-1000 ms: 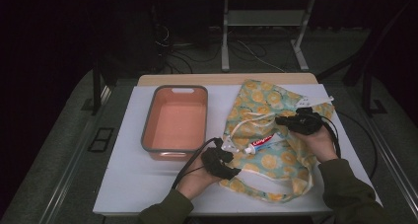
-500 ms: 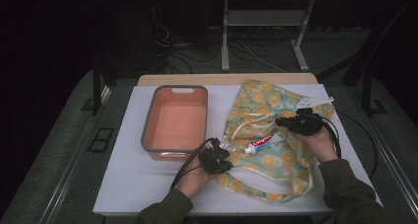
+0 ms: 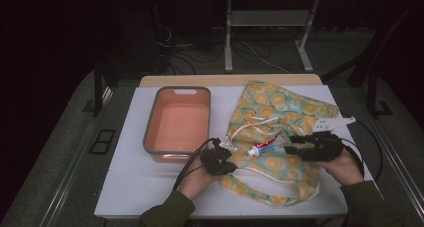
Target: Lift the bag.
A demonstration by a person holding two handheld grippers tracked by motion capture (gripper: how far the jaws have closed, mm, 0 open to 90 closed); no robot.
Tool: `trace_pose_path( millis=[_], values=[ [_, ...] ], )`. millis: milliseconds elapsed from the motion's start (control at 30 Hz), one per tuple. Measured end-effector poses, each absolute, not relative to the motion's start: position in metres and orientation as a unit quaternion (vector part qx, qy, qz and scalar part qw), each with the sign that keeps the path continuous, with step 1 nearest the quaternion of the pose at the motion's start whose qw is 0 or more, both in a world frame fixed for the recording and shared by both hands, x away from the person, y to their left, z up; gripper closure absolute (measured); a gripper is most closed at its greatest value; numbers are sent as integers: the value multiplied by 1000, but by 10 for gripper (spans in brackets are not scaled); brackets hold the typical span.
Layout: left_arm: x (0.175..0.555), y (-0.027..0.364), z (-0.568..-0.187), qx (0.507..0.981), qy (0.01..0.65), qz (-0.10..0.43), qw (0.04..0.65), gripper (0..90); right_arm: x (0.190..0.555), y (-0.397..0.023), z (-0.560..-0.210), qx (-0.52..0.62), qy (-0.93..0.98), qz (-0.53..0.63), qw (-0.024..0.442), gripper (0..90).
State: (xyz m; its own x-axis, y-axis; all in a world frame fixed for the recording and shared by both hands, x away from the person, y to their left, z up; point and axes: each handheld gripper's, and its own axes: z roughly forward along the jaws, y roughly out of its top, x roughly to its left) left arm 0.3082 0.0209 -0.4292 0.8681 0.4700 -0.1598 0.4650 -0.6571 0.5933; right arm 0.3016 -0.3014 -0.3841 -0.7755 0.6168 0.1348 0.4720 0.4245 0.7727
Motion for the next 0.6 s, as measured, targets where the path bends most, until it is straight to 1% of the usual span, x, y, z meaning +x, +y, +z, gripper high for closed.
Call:
trace_pose_path(
  millis=[33,200,367,533,600],
  values=[
    [309,21,-428,910,257,2,325,896,296,-300,-387,319,846,422,74,514],
    [309,22,-428,909,259,1,328,895,277,-298,-405,299,869,390,67,531],
    [309,22,-428,909,258,1,328,896,268,-297,-423,295,883,362,51,527],
    [310,22,-428,908,260,1,330,896,265,-289,-431,276,896,347,33,499],
    [310,22,-427,908,259,1,330,896,264,-285,-434,269,905,328,38,520]
  ],
)
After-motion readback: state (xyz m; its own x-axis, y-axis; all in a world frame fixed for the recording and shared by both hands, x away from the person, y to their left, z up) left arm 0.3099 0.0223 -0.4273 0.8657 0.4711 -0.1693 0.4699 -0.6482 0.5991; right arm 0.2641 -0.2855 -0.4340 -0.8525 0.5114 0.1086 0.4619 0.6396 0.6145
